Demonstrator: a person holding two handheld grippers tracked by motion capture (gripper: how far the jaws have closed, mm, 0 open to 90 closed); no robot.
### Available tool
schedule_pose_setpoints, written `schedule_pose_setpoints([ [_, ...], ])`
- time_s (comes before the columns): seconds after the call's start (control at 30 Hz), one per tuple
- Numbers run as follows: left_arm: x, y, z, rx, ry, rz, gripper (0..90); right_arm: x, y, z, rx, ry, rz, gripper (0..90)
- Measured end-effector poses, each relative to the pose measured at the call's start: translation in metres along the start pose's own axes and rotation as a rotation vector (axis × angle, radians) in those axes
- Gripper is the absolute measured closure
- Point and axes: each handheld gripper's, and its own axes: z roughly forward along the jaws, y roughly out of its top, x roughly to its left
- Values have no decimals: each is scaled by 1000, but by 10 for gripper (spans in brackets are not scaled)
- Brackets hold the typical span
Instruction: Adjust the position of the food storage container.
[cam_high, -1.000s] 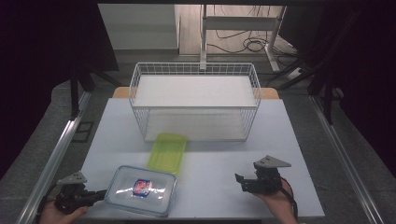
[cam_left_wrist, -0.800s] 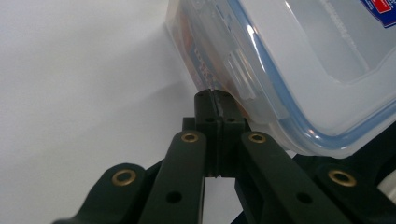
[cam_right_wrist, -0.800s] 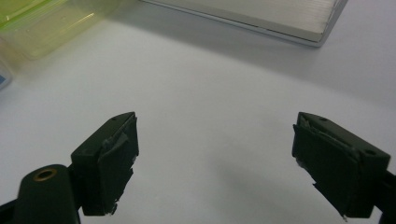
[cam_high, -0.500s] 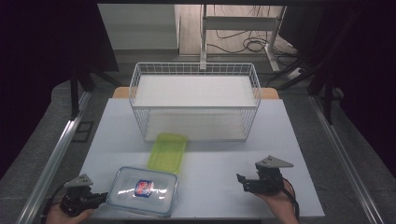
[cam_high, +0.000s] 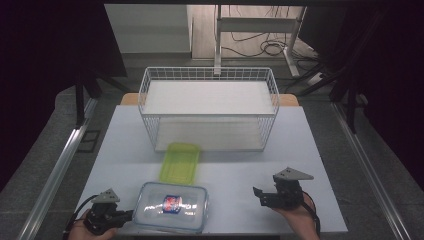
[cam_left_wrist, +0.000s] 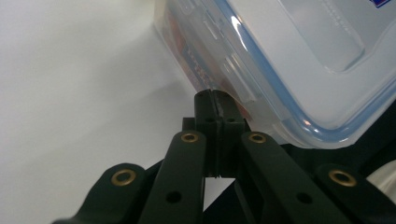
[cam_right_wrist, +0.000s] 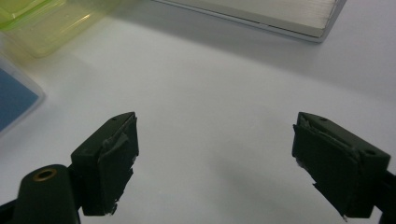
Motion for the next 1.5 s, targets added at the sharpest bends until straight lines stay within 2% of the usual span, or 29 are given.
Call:
schedule_pose_setpoints([
  [0.23,-19,12,15,18,-28,16,900,1,0,-1,0,3,0,151],
  [0.4,-36,25,29,33,-52,45,900,2,-1,0,7,7,-5,151],
  [0.93,-52,39,47,39,-87,76,900,-1,-2,-1,11,4,4,151],
  [1.17,-55,43,52,46,-92,92,900,-1,-2,-1,10,6,7,151],
  [1.3,-51,41,48,19,-101,76,899,-3,-3,-2,9,6,14,153],
  [1.4,-43,41,39,-35,-89,39,854,-3,-3,-3,15,12,24,156],
  [1.47,-39,42,34,-61,-69,6,733,-5,-3,-4,23,26,41,157],
  [1.5,-38,43,32,-72,-59,-10,613,-5,-2,-5,28,36,50,157],
])
